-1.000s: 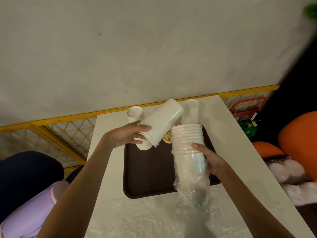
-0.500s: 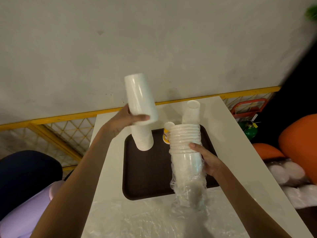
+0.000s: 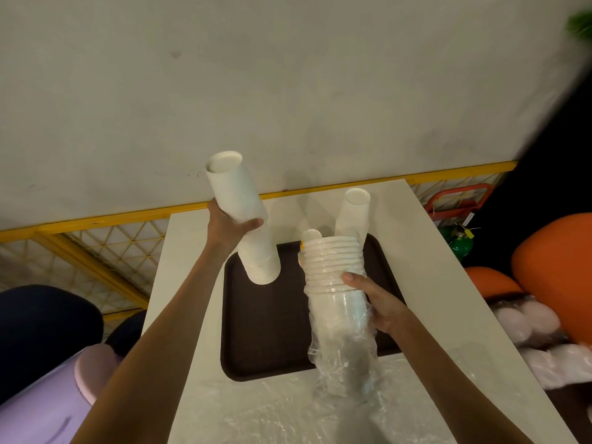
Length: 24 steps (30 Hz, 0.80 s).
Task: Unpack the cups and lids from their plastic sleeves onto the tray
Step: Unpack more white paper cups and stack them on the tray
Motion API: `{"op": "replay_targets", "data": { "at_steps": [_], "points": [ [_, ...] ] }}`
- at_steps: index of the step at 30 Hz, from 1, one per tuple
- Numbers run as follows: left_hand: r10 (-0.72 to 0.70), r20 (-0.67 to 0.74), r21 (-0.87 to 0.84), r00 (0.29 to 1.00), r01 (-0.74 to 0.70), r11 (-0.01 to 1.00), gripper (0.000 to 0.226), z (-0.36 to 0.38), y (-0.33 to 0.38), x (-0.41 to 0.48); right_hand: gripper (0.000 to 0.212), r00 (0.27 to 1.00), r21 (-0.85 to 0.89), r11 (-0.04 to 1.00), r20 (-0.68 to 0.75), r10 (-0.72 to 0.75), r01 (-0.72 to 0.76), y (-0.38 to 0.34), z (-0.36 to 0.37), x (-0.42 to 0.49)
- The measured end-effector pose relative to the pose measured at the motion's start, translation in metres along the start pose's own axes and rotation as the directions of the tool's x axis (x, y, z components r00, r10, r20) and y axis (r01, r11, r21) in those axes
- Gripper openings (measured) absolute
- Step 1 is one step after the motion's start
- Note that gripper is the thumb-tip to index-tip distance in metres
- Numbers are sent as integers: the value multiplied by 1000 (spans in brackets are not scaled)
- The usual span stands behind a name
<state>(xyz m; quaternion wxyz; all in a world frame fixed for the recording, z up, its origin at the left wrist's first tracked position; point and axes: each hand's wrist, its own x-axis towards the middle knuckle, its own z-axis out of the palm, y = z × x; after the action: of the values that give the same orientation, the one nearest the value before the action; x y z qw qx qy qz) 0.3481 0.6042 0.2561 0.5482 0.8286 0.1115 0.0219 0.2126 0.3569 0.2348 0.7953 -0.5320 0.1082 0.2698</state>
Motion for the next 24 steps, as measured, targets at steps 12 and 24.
{"op": "replay_targets", "data": {
  "at_steps": [12,24],
  "points": [
    [-539,346,448,768,370,814,49,3,-41,-48,109,999,-48,999,40,12,-10,6,6,3],
    [-122,784,95,609,76,993,56,21,48,-73,110,991,-148,989,133,11,9,-1,9,-11]
  ]
}}
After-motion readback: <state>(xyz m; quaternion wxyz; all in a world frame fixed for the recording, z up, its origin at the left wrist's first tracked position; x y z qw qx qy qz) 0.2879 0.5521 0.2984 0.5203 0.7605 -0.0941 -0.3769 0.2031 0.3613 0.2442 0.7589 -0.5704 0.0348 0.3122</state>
